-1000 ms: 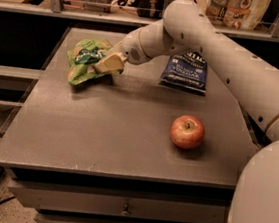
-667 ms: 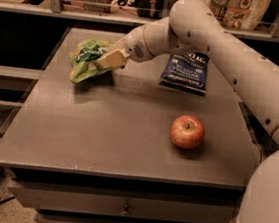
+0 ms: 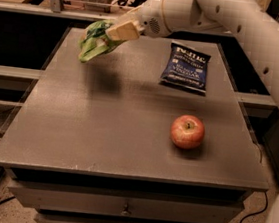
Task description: Pick green rice chip bag
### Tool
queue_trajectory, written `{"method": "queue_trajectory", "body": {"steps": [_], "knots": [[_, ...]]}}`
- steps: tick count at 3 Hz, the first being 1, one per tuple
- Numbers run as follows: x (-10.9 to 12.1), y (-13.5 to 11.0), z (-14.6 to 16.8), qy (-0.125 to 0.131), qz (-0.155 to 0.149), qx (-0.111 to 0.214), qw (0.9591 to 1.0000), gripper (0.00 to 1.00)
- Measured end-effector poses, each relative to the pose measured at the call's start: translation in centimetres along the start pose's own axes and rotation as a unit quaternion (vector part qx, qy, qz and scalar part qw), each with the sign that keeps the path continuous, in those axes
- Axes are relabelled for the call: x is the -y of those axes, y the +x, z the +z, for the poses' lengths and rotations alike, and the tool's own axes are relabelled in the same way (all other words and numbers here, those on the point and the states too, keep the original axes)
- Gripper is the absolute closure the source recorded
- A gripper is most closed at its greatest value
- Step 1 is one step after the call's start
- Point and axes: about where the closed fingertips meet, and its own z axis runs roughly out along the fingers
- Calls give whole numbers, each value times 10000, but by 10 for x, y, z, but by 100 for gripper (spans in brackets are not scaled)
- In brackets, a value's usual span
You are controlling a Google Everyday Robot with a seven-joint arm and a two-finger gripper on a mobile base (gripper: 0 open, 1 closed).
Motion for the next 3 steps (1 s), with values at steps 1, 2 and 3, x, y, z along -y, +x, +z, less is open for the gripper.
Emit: {"method": "queue_trajectory", "body": {"steps": [1, 2, 3], "knots": [[12, -37, -40, 228, -391, 107, 9989, 100], [19, -74, -83, 512, -855, 196, 9948, 100], [23, -106, -119, 790, -1277, 262, 9883, 100]]}}
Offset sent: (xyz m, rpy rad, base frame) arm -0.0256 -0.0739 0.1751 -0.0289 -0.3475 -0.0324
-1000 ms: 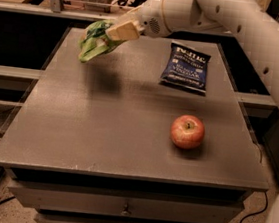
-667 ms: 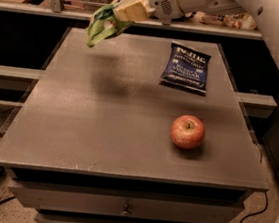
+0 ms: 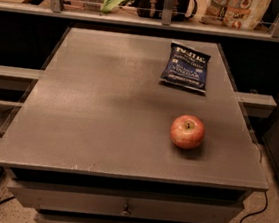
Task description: Pick green rice chip bag
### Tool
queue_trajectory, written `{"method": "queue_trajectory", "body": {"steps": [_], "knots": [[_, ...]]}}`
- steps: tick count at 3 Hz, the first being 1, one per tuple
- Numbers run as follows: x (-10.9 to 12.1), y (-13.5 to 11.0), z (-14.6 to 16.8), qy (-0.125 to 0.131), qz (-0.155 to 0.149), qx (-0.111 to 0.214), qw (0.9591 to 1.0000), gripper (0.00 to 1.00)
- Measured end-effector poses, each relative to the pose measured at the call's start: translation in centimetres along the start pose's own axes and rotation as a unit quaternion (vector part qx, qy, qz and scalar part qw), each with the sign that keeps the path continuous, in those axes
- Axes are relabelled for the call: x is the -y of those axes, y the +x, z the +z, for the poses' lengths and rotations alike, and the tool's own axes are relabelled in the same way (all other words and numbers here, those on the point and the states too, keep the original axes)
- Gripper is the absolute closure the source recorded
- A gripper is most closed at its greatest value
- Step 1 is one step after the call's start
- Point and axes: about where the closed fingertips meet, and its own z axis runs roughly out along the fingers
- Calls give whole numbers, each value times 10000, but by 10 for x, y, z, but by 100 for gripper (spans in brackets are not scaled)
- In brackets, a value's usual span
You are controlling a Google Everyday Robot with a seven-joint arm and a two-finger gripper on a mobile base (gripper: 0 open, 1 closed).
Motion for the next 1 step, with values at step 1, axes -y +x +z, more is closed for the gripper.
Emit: {"method": "queue_trajectory", "body": {"steps": [1], "knots": [[1, -2, -1, 11, -9, 15, 10000, 100]]}}
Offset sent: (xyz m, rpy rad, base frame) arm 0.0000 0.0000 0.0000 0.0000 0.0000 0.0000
